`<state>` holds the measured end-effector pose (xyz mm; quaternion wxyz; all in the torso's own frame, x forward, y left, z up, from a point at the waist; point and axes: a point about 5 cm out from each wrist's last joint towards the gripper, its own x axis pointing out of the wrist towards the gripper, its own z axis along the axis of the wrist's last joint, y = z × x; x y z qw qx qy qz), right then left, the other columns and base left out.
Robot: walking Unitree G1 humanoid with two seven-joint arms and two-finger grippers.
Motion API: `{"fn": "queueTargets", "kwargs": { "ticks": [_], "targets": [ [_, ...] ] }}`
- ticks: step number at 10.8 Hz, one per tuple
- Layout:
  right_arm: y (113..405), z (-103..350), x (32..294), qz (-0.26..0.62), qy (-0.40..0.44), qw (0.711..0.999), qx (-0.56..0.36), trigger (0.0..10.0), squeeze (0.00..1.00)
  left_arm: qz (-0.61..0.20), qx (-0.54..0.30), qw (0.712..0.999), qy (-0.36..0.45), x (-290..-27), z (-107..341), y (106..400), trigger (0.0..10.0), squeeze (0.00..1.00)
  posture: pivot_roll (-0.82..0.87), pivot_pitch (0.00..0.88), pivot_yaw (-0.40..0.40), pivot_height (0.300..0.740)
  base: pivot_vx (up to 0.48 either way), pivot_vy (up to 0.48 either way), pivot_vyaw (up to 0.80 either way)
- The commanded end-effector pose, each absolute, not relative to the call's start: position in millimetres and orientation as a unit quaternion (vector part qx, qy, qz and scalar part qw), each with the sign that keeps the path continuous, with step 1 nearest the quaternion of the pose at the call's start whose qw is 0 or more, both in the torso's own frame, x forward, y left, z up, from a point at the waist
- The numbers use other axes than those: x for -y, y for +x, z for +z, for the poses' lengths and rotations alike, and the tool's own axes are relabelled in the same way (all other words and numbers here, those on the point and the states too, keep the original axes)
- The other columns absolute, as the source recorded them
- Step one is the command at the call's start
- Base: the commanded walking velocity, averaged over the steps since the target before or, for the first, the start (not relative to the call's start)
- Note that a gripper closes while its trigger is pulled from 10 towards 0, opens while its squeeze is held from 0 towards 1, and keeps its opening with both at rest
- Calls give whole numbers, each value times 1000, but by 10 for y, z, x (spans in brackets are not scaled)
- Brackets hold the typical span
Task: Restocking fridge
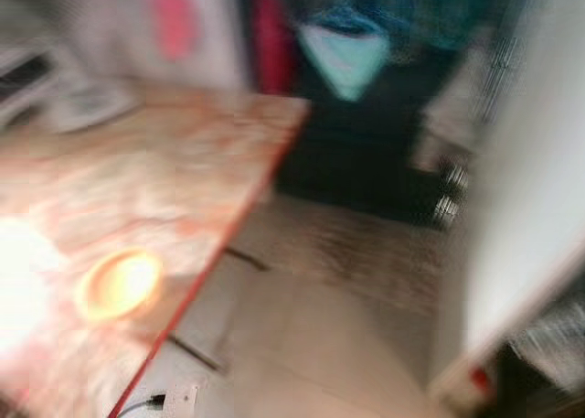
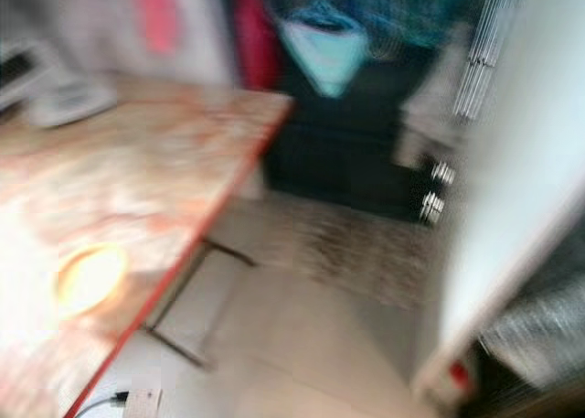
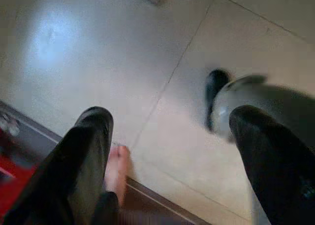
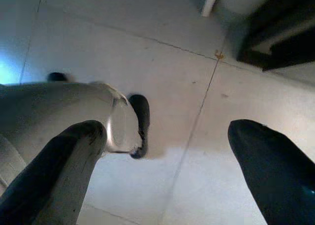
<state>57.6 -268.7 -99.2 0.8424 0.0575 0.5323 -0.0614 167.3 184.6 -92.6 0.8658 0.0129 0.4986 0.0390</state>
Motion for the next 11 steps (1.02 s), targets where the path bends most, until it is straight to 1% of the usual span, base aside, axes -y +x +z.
{"fn": "queueTargets", "kwargs": {
  "ticks": [1, 4, 7, 8, 9, 10, 11],
  "targets": [
    [584, -1013, 2620, -53, 61, 841, -535, 10000, 0, 45, -505, 862, 24, -1926, -933, 1636, 10000, 0, 8, 63, 83, 740, 0, 0, 800],
    [586, -1010, 2627, -48, 56, 841, -535, 10000, 0, 48, -502, 863, 25, -1922, -932, 1639, 10000, 0, 16, 63, 77, 740, 0, 0, 800],
    [585, -1008, 2627, -43, 56, 841, -536, 10000, 0, 60, -486, 872, 22, -1925, -918, 1657, 10000, 0, 28, 64, 75, 740, 0, 0, 800],
    [581, -1009, 2622, -43, 63, 842, -535, 10000, 0, 61, -472, 879, 32, -1930, -903, 1677, 10000, 0, 30, 62, 75, 740, 0, 0, 531],
    [578, -1010, 2619, -42, 69, 841, -535, 10000, 0, 60, -461, 885, 36, -1927, -890, 1695, 10000, 0, 37, 57, 72, 740, 0, 0, 0],
    [582, -1008, 2617, -37, 67, 841, -535, 10000, 0, 60, -440, 894, 61, -1938, -862, 1730, 10000, 0, 44, 57, 71, 740, 0, 0, 0],
    [581, -1008, 2619, -30, 58, 840, -539, 10000, 0, 85, -379, 916, 101, -2139, -720, 1879, 10000, 0, 49, 47, 72, 740, 0, 0, 0]
  ]
}}
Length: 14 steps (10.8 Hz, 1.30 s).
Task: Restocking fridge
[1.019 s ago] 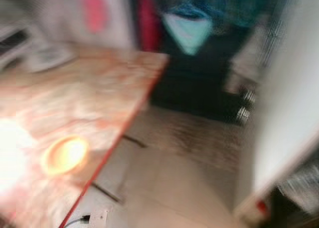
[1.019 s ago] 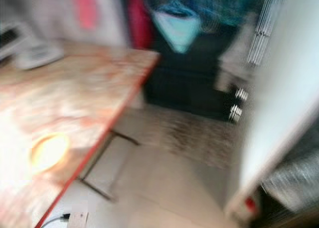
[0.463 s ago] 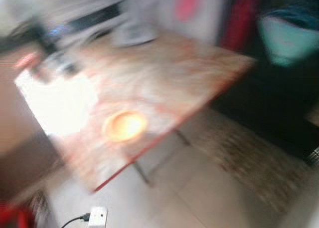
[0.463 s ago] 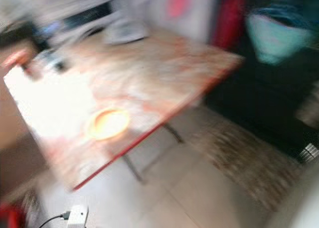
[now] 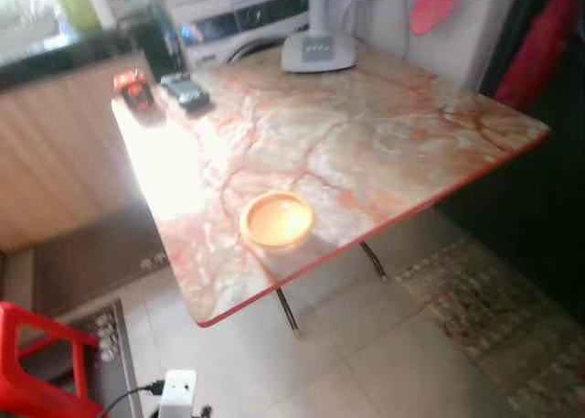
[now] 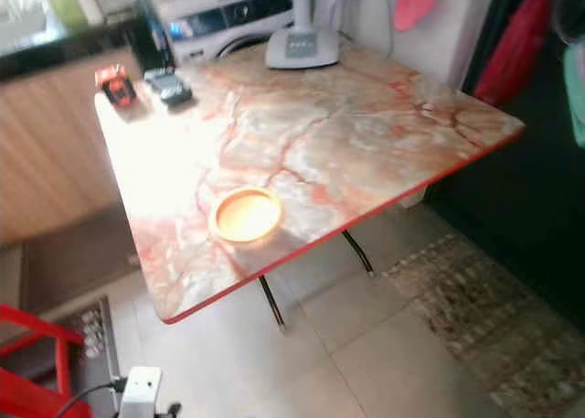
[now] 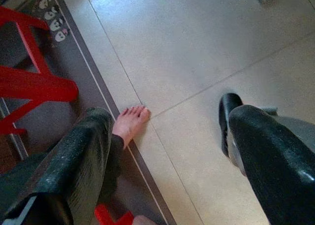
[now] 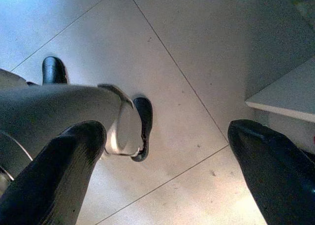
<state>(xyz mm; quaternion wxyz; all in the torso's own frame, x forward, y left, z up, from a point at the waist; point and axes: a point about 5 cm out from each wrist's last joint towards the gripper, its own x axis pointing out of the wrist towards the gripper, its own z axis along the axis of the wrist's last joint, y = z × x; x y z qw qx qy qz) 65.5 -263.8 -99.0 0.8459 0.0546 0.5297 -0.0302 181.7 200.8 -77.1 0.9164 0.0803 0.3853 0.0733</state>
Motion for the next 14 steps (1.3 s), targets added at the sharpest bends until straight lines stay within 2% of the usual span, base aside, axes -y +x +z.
{"fn": "queueTargets", "kwargs": {
  "ticks": [1, 3, 6, 7, 8, 9, 10, 11, 12, 14],
  "targets": [
    [581, -1008, 2616, -21, 53, 839, -542, 10000, 0, 113, -265, 948, 135, -2432, -419, 2086, 10000, 0, 47, 42, 73, 740, 0, 0, 0],
    [572, -1006, 2625, -16, 49, 838, -543, 10000, 0, 131, -128, 965, 187, -2478, -158, 2069, 10000, 0, 46, 32, 78, 740, 0, 0, 0],
    [564, -1002, 2636, -15, 47, 837, -544, 10000, 0, 160, 9, 958, 237, -2508, 259, 2099, 10000, 0, 55, 26, 70, 740, 0, 0, 0],
    [566, -999, 2648, -18, 47, 838, -543, 10000, 0, 160, 91, 949, 257, -2463, 586, 2264, 10000, 0, 64, 28, 63, 740, 0, 0, 0],
    [571, -996, 2657, -22, 48, 839, -542, 10000, 0, 167, 136, 948, 236, -2405, 831, 2411, 10000, 0, 66, 33, 60, 740, 0, 0, 0],
    [575, -994, 2660, -28, 52, 841, -538, 10000, 0, 112, 194, 949, 224, -2175, 1115, 2599, 10000, 0, 66, 34, 60, 740, 0, 0, 0],
    [578, -993, 2663, -32, 54, 841, -537, 10000, 0, 33, 196, 965, 173, -1825, 1212, 2754, 10000, 0, 62, 36, 60, 740, 0, 0, 0],
    [579, -993, 2664, -34, 55, 842, -536, 10000, 0, 5, 179, 975, 130, -1674, 1227, 2822, 10000, 0, 57, 38, 61, 740, 0, 0, 0],
    [578, -992, 2667, -43, 61, 843, -533, 10000, 0, -57, 129, 990, -28, -1364, 1308, 2983, 10000, 0, 59, 45, 58, 740, 0, 0, 0],
    [574, -995, 2660, -43, 62, 842, -534, 10000, 0, -71, 134, 982, -109, -1285, 1450, 3105, 10000, 0, 50, 49, 62, 740, 0, 0, 0]
  ]
}}
